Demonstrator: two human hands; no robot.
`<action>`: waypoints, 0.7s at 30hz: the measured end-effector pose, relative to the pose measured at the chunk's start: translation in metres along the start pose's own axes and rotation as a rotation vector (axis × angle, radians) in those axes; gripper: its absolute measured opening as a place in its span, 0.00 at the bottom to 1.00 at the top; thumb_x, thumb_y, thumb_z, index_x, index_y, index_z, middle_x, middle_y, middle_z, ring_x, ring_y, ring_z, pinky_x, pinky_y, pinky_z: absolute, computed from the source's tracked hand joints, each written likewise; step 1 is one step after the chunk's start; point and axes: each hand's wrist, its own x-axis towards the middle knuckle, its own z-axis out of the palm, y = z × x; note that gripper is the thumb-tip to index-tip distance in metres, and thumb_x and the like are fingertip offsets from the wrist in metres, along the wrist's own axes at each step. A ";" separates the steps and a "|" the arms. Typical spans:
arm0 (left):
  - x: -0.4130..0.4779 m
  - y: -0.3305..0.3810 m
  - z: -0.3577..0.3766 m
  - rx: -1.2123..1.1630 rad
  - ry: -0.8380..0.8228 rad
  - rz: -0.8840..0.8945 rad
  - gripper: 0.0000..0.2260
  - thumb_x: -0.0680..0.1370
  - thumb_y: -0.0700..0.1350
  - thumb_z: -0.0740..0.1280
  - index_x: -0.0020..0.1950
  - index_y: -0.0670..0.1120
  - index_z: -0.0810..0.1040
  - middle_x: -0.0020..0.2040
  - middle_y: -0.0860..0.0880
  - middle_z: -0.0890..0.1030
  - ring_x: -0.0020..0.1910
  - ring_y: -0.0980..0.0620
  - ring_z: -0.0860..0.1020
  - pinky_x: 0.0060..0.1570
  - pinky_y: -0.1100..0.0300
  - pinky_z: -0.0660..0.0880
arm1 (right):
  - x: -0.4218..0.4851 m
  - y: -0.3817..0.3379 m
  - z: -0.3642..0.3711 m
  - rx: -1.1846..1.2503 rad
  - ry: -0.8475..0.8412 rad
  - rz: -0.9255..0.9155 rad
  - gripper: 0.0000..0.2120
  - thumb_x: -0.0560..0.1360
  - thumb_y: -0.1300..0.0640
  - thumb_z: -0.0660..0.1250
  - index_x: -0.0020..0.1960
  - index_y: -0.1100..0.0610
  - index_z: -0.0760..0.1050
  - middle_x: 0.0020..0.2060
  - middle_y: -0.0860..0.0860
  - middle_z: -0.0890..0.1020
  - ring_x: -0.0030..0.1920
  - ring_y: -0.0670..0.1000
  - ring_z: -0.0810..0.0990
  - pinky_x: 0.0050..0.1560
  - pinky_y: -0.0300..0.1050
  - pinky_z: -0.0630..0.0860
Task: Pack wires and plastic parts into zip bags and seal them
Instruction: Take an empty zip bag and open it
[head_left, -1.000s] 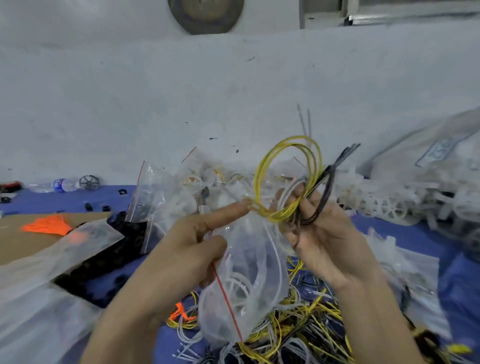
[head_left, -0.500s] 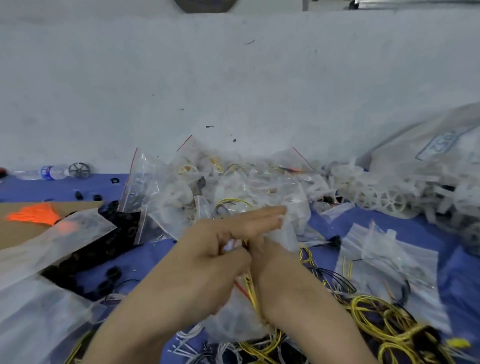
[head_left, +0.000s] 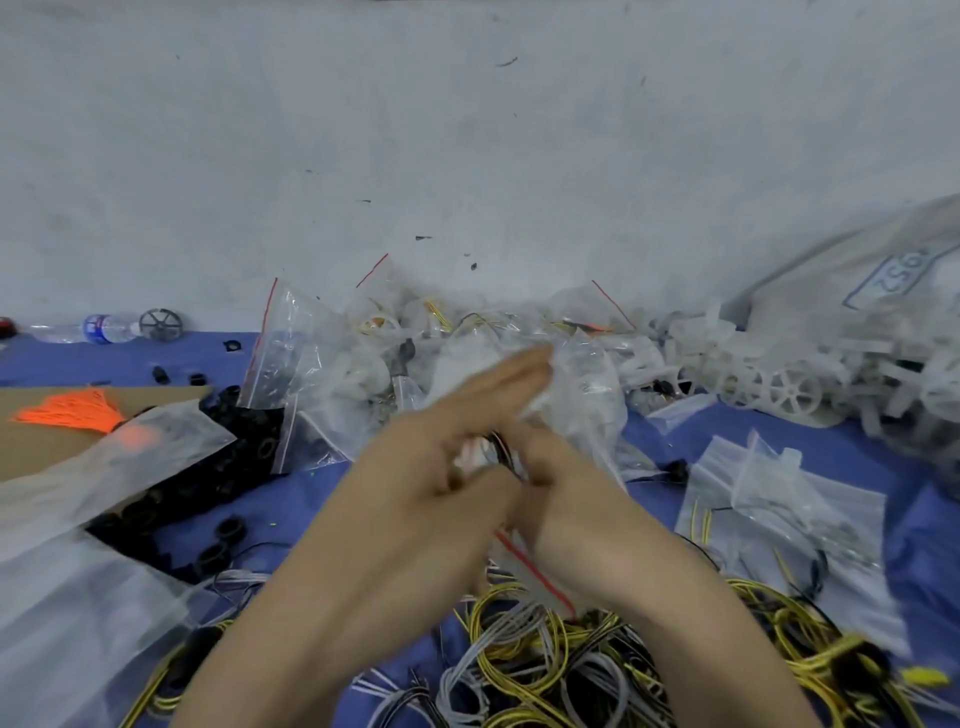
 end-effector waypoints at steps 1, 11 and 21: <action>0.002 0.001 -0.003 0.001 0.101 0.018 0.30 0.71 0.26 0.56 0.63 0.55 0.77 0.60 0.77 0.70 0.27 0.72 0.74 0.28 0.76 0.56 | -0.004 -0.003 0.004 -0.027 0.039 -0.026 0.18 0.81 0.59 0.54 0.70 0.60 0.64 0.66 0.59 0.67 0.66 0.57 0.68 0.53 0.42 0.64; 0.009 0.001 -0.010 0.010 0.370 -0.007 0.22 0.78 0.40 0.61 0.72 0.53 0.69 0.67 0.73 0.66 0.28 0.50 0.80 0.39 0.59 0.80 | -0.034 -0.010 -0.042 -0.335 0.041 -0.104 0.06 0.75 0.54 0.66 0.39 0.46 0.76 0.50 0.37 0.77 0.67 0.34 0.57 0.57 0.18 0.50; 0.004 -0.007 -0.044 0.719 0.409 0.201 0.09 0.67 0.51 0.56 0.35 0.55 0.75 0.60 0.64 0.70 0.55 0.67 0.70 0.48 0.68 0.65 | -0.028 0.007 -0.050 -0.087 0.358 0.060 0.16 0.74 0.65 0.67 0.34 0.47 0.76 0.36 0.48 0.80 0.29 0.41 0.80 0.35 0.31 0.76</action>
